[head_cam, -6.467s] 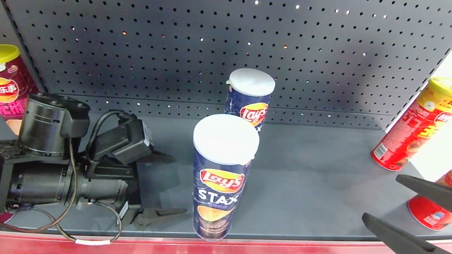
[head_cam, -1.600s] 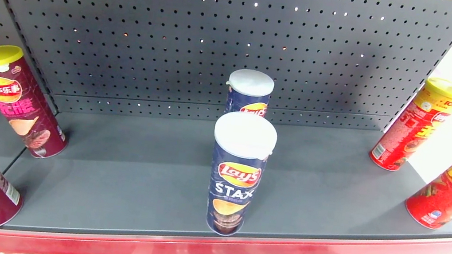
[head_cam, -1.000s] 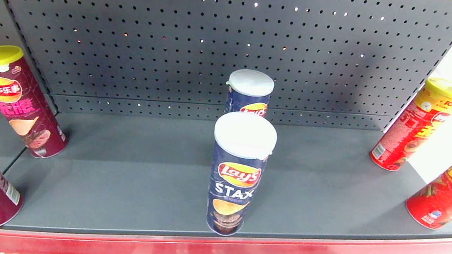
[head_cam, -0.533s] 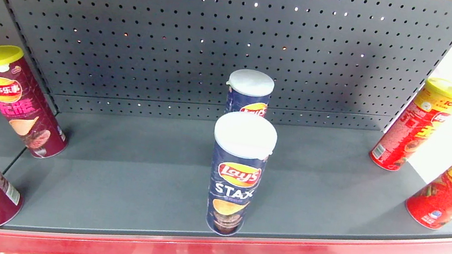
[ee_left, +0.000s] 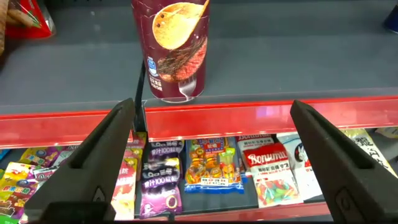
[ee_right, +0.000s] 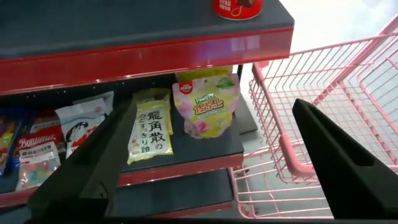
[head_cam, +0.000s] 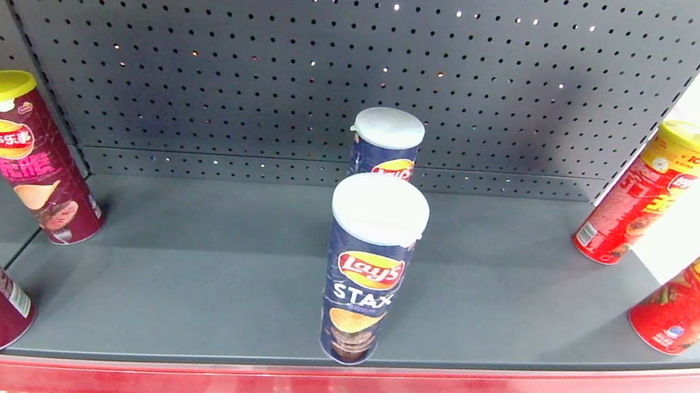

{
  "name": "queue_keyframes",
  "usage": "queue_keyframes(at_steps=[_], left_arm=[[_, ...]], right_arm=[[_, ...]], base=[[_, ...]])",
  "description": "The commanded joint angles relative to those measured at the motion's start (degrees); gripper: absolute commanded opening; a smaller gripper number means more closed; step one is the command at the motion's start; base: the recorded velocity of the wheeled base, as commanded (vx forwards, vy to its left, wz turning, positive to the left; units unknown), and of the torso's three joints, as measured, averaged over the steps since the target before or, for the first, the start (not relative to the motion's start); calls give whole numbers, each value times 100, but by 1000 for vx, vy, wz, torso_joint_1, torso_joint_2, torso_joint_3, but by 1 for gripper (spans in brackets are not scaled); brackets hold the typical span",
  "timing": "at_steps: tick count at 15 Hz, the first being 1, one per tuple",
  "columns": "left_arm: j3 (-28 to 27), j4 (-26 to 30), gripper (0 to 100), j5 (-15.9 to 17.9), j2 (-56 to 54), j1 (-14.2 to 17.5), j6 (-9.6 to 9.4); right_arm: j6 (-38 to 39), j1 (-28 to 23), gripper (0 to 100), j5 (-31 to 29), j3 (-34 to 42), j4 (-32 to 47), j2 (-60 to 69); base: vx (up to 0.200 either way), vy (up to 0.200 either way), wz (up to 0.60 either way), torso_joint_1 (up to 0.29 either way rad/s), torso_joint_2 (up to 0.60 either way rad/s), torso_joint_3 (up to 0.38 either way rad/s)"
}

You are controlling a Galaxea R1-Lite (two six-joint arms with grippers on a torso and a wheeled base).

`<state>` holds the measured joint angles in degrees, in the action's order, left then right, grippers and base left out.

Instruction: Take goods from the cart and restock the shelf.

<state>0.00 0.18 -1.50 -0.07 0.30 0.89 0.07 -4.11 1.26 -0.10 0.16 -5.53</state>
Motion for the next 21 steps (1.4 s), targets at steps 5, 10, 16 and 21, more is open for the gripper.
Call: queue_keyframes(at_steps=[5, 10, 16, 21], left_arm=[[0, -1, 100, 1, 7, 5, -10], [0, -1, 100, 1, 7, 5, -10], [0, -1, 100, 1, 7, 5, -10], [0, -1, 100, 1, 7, 5, -10]], right_arm=[[-25, 437, 100, 103, 1, -7, 545], [-25, 437, 100, 15, 1, 2, 545], [-34, 428, 100, 15, 1, 2, 545], [-25, 428, 100, 15, 1, 2, 545]], base=[[0, 0, 0, 0, 0, 0], [0, 0, 0, 0, 0, 0], [0, 0, 0, 0, 0, 0], [0, 0, 0, 0, 0, 0]])
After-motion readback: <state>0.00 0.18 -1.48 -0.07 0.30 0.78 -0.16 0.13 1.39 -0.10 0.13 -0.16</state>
